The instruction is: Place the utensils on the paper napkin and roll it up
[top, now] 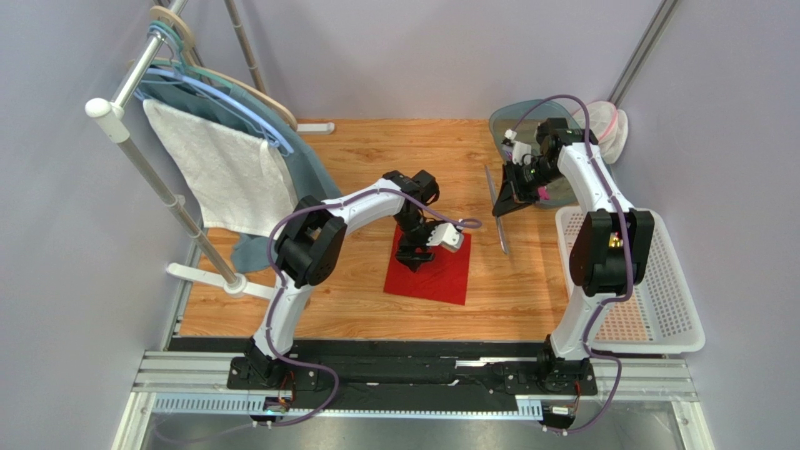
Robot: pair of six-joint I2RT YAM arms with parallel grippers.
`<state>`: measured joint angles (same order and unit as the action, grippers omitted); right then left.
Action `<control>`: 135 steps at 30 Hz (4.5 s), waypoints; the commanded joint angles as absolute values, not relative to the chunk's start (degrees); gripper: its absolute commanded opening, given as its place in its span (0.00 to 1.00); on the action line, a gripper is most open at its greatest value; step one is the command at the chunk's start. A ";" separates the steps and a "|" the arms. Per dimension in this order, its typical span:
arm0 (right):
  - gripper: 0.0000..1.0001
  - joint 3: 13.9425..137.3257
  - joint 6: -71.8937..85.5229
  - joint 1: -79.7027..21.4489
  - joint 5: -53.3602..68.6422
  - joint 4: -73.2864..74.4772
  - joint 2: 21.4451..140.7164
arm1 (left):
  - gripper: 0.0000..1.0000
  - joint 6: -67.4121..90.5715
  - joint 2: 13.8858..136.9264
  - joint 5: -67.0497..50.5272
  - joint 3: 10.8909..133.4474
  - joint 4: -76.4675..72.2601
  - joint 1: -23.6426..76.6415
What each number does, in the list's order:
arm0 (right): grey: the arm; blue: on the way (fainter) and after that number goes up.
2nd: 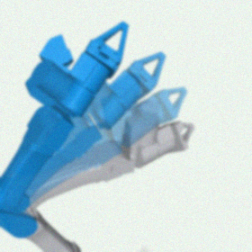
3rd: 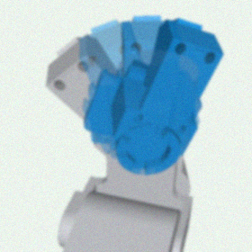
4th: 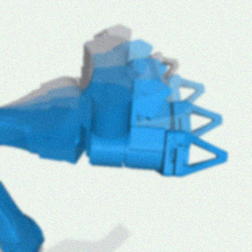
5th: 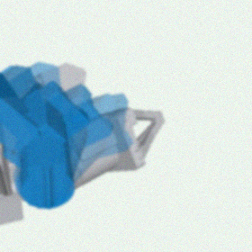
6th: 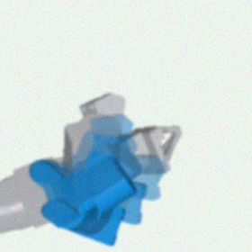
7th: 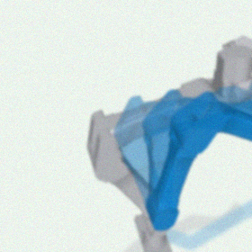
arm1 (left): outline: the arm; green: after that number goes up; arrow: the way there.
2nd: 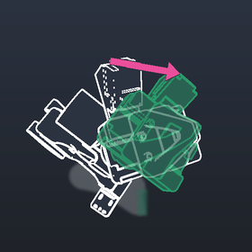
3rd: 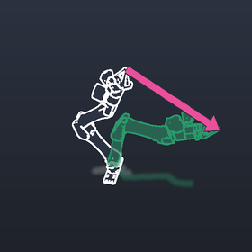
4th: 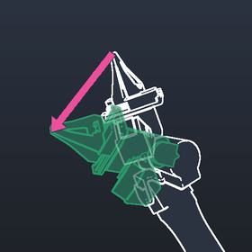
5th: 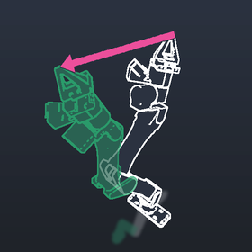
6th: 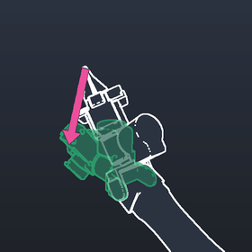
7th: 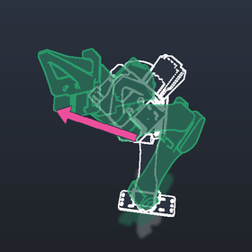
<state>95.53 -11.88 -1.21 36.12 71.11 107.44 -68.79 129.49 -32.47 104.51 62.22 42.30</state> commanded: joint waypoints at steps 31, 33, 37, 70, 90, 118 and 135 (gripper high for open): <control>0.00 98.26 -10.02 -0.79 38.85 70.93 105.82 | 0.77 2.22 115.66 -14.41 81.90 22.93 47.81; 0.00 98.26 -10.02 -0.79 38.85 71.10 106.08 | 0.77 0.10 117.93 -15.11 83.22 25.56 47.90; 0.00 97.82 -10.37 -0.79 38.76 71.37 105.73 | 0.76 -7.09 118.65 -15.56 83.15 28.65 49.13; 0.00 87.10 20.54 -16.25 17.33 58.72 98.96 | 0.99 5.63 77.63 -14.69 70.42 22.85 40.61; 0.00 90.88 29.35 -28.56 7.38 52.21 113.90 | 0.99 0.53 58.62 -11.25 62.67 30.23 28.83; 0.11 91.58 34.19 -28.83 4.74 54.05 120.14 | 0.99 1.67 59.59 -12.92 60.03 27.95 26.90; 0.63 96.76 27.79 -27.78 7.38 56.69 116.02 | 0.99 -1.84 60.29 -18.01 62.57 29.79 26.46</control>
<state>92.12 32.25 -28.36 6.63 55.35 120.51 0.91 60.01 -14.31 60.05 30.09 26.83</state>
